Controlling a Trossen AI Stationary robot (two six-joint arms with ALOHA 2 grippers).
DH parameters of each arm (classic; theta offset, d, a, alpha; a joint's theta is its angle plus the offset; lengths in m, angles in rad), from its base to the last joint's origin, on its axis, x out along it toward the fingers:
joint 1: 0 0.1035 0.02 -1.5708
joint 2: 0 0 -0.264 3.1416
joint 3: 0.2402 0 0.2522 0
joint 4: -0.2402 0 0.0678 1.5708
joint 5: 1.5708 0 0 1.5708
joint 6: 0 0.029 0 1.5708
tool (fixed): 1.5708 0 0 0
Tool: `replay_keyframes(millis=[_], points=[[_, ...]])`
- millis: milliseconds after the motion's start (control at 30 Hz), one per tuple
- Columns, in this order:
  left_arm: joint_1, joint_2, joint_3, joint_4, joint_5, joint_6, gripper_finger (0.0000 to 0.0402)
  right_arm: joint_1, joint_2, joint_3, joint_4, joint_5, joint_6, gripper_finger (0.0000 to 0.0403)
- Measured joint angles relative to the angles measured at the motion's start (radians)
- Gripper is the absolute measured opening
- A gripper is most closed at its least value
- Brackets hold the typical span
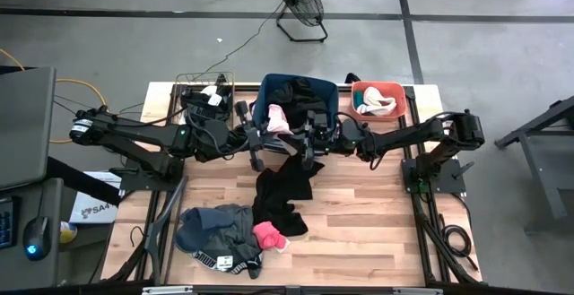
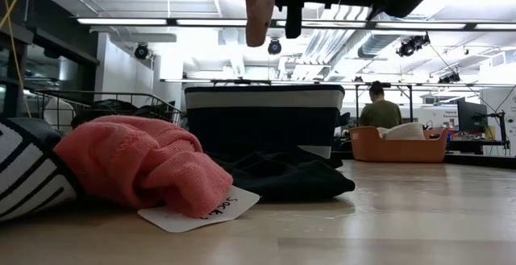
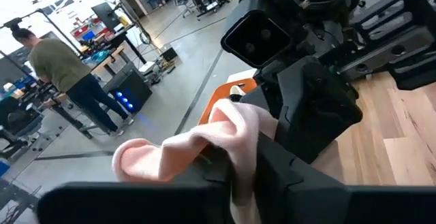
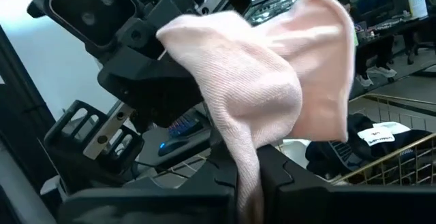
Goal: Pick & Place Cloths
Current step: Put the pink sock into the orange bin
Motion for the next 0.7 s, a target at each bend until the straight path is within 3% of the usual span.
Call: replay_keyframes(millis=[167,500,700], points=[[0.000,-0.009,0.000,-0.018,-0.021,0.013,0.0107,-0.001,-0.004,0.000,-0.040,0.002,0.000,0.0005],[-0.001,-0.091,0.000,-0.092,-0.068,0.023,0.0295,-0.043,-0.012,0.000,-0.105,0.003,0.004,0.0005],[-0.001,-0.165,0.000,-0.179,-0.084,-0.094,0.0337,-0.103,-0.104,-0.001,-0.274,0.008,0.001,0.0005]])
